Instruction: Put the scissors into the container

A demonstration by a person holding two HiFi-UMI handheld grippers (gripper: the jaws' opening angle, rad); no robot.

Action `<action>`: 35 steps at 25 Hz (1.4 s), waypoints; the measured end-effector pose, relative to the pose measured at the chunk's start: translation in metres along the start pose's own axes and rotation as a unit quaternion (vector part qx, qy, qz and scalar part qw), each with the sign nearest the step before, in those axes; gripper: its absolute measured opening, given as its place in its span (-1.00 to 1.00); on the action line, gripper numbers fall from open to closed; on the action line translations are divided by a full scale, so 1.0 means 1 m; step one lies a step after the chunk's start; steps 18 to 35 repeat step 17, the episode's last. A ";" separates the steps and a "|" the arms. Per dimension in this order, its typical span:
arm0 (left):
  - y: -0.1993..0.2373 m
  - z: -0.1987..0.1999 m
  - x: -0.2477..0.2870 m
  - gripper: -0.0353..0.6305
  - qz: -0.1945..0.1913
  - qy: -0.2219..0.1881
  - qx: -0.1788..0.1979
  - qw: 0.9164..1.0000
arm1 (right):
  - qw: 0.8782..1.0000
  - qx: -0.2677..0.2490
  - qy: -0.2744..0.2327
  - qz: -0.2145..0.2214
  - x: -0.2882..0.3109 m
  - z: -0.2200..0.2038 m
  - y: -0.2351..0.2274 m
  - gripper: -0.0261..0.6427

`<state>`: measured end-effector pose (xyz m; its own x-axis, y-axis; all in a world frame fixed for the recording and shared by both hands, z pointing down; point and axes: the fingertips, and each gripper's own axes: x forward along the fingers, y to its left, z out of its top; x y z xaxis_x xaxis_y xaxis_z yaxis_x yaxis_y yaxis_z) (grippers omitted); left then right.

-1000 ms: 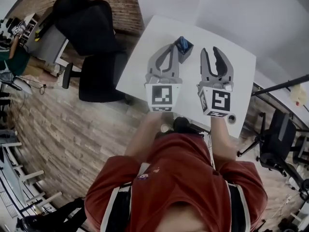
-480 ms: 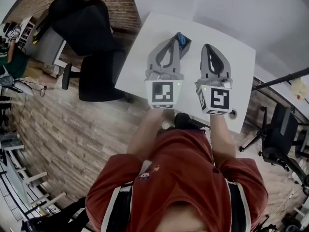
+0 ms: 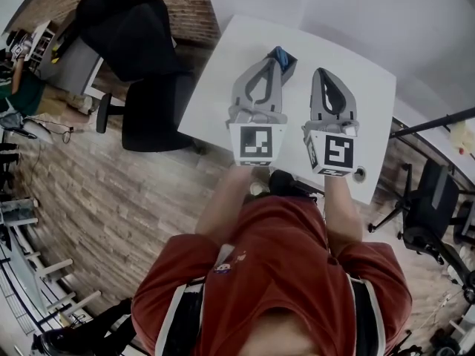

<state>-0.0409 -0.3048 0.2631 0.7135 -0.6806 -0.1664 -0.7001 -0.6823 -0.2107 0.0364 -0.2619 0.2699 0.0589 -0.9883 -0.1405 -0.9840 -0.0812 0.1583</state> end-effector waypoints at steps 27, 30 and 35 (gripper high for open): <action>-0.001 -0.007 0.001 -0.86 -0.004 -0.003 -0.013 1.000 | 1.000 -0.003 0.010 -0.004 0.003 -0.009 -0.002 -0.89; -0.001 -0.007 0.001 -0.86 -0.004 -0.003 -0.013 1.000 | 1.000 -0.003 0.010 -0.004 0.003 -0.009 -0.002 -0.89; -0.001 -0.007 0.001 -0.86 -0.004 -0.003 -0.013 1.000 | 1.000 -0.003 0.010 -0.004 0.003 -0.009 -0.002 -0.89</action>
